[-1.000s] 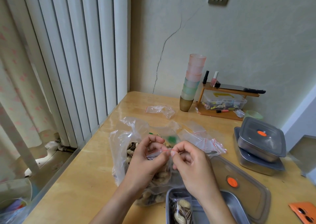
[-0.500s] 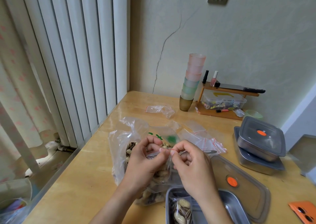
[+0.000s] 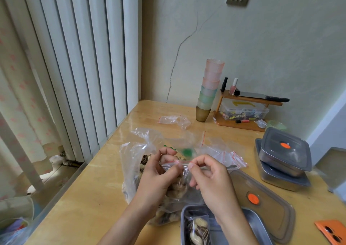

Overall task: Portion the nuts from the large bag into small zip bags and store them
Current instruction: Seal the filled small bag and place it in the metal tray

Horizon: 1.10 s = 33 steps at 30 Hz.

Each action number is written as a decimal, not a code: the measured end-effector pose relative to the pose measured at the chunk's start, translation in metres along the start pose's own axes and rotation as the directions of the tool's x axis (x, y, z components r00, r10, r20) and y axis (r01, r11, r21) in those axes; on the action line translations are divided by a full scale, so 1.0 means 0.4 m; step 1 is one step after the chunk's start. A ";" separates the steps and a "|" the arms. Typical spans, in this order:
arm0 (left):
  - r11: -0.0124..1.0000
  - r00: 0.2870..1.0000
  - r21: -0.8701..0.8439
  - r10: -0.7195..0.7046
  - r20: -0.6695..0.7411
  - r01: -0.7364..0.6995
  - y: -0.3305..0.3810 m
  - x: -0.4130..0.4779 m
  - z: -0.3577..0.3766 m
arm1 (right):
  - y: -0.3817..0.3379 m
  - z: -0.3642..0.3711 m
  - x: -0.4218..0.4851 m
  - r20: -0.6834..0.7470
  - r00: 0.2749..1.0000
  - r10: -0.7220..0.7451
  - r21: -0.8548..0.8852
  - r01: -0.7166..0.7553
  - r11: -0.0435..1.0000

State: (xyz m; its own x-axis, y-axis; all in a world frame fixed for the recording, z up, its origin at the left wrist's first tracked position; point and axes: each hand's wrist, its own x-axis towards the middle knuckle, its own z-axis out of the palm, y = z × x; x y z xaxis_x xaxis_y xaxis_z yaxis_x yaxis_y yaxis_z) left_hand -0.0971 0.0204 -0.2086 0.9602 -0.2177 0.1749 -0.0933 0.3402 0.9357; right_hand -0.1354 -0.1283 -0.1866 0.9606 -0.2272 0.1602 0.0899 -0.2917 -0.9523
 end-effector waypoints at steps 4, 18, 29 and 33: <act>1.000 1.000 0.000 -0.010 -0.006 0.010 0.003 -0.002 -0.002 | -0.008 -0.002 -0.002 0.024 1.000 0.017 0.039 -0.018 0.999; 0.999 0.999 0.054 -0.005 0.036 0.003 -0.001 -0.004 0.000 | -0.011 -0.004 -0.004 0.062 0.997 0.037 -0.032 -0.035 0.999; 1.000 1.000 -0.006 -0.006 0.011 0.006 0.010 -0.002 0.001 | -0.005 -0.001 -0.003 0.028 0.999 0.023 -0.037 -0.022 0.999; 1.000 0.999 -0.005 -0.003 0.038 0.003 0.005 -0.003 0.002 | -0.003 0.000 -0.001 -0.014 1.000 0.022 -0.015 -0.023 1.000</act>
State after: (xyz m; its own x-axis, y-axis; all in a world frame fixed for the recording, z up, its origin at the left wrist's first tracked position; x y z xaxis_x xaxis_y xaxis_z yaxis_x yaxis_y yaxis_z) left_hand -0.0986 0.0203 -0.2066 0.9497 -0.2538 0.1836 -0.0887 0.3444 0.9346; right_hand -0.1357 -0.1279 -0.1855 0.9586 -0.2466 0.1425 0.0642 -0.3006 -0.9516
